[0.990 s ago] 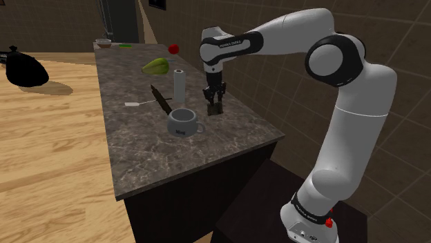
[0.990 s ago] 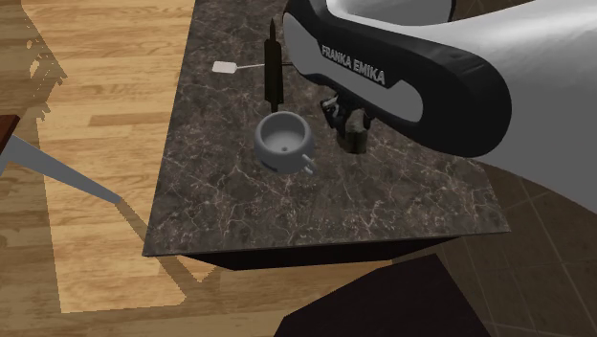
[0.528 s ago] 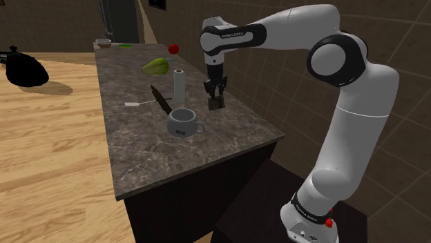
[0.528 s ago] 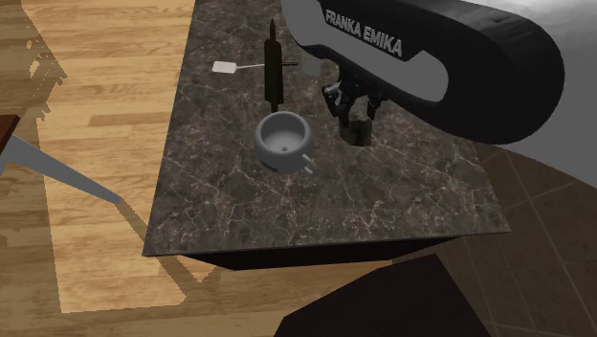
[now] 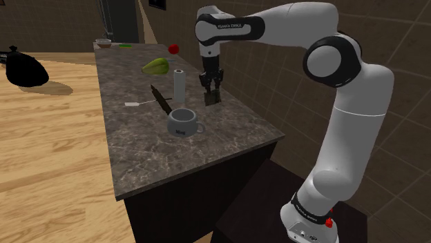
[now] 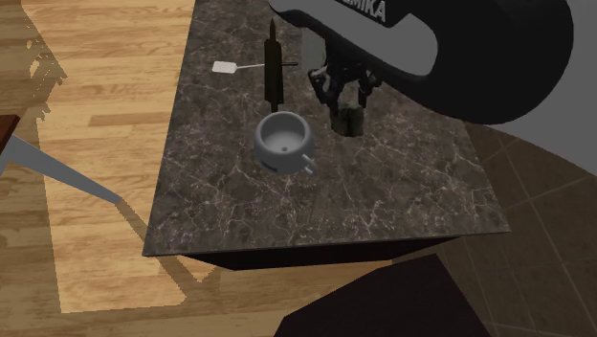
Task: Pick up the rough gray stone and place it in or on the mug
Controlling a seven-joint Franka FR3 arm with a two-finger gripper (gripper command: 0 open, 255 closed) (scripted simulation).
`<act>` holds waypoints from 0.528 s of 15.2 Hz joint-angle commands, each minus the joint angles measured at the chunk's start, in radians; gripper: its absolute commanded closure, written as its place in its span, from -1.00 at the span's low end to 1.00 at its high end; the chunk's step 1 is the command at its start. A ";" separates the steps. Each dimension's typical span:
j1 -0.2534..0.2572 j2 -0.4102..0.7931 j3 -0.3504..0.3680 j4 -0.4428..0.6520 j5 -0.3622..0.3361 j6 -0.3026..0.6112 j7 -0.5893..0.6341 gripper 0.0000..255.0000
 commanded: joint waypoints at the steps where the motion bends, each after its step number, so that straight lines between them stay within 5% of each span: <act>1: 0.023 0.050 0.014 0.072 0.003 -0.025 0.035 1.00; 8: 0.114 0.277 0.053 0.442 0.004 -0.178 0.148 1.00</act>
